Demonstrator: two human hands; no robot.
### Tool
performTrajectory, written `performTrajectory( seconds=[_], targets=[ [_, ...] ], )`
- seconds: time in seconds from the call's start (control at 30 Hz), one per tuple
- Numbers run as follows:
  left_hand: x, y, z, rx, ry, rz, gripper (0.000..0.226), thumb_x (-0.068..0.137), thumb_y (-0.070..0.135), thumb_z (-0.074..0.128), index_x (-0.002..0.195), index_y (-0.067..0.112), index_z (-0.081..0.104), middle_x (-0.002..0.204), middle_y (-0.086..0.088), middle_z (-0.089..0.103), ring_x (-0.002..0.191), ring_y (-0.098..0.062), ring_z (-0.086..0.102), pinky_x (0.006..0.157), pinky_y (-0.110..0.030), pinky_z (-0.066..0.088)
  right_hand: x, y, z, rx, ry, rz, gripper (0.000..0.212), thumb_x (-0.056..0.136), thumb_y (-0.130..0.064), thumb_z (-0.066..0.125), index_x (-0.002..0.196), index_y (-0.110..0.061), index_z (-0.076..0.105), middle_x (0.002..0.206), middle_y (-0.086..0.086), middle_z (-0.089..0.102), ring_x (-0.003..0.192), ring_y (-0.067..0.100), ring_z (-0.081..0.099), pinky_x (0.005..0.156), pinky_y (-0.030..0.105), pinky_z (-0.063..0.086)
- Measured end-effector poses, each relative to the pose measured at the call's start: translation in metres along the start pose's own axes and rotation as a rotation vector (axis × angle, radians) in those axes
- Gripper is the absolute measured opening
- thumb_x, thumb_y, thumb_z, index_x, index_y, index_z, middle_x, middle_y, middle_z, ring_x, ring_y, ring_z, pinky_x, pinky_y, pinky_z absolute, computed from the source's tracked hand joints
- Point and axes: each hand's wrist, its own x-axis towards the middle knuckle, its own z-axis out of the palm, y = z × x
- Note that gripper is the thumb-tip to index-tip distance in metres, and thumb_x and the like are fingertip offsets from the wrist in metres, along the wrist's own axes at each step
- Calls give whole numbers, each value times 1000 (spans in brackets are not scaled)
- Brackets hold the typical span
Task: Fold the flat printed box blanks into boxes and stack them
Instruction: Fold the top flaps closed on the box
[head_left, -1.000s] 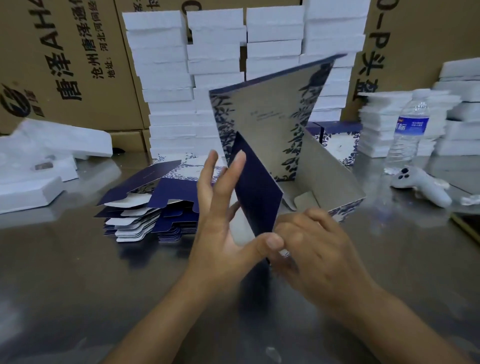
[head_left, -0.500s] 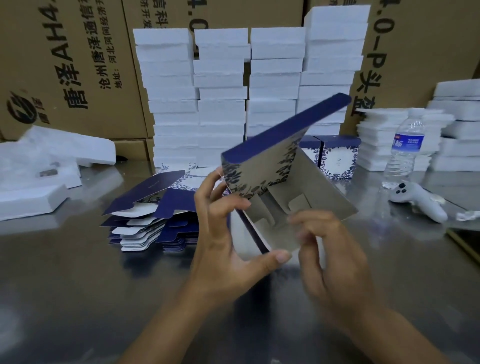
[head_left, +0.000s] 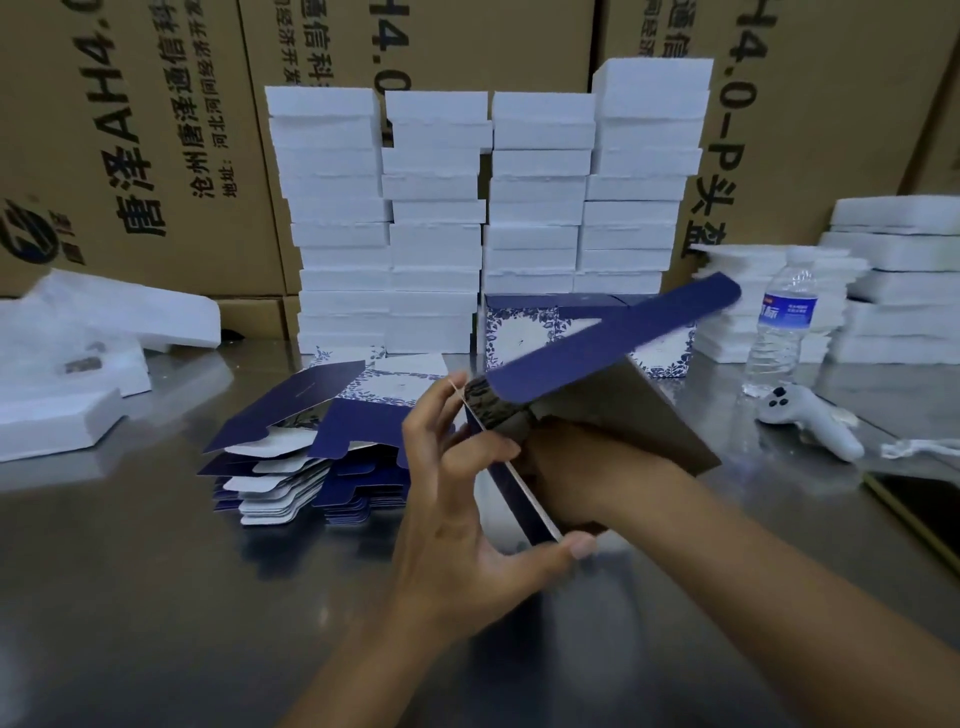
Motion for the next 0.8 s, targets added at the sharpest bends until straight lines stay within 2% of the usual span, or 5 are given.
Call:
performTrajectory(
  seconds=[0.2, 0.33, 0.5, 0.67, 0.8],
  targets=[
    [0, -4, -2, 25, 15, -27, 58, 73, 68, 63, 113, 36, 35, 139, -3, 25, 130, -42, 37, 98, -44, 43, 7, -1, 9, -45, -111, 0, 40, 94, -24, 45, 132, -11, 43, 133, 16, 43, 123, 33, 42, 97, 41, 36],
    [0, -4, 0, 27, 20, -18, 59, 72, 69, 64, 113, 36, 37, 140, 0, 25, 136, -28, 32, 99, -36, 42, 3, 2, 9, 94, -122, 25, 29, 95, -17, 47, 121, -8, 55, 124, 16, 56, 110, 34, 56, 85, 41, 45],
    [1, -2, -2, 31, 29, -76, 59, 70, 71, 63, 115, 40, 40, 139, 0, 26, 135, -23, 34, 106, -31, 37, -10, -3, -17, 89, -111, -54, 22, 91, -18, 52, 109, -10, 61, 111, 12, 63, 104, 31, 58, 88, 40, 48],
    [4, -1, -7, 55, 23, -147, 62, 63, 57, 70, 117, 44, 42, 145, 0, 20, 138, -10, 27, 110, -18, 26, -40, -4, -35, 217, 268, -213, 21, 88, -32, 40, 98, -30, 59, 75, -5, 56, 69, 19, 53, 55, 29, 40],
    [8, 1, -11, 48, 11, -214, 58, 71, 71, 58, 121, 49, 41, 144, 3, 17, 136, 7, 20, 106, -7, 23, -52, -1, -27, 657, 508, -309, 32, 90, -53, 33, 84, -34, 58, 65, -14, 57, 63, 8, 52, 61, 33, 44]
  ],
)
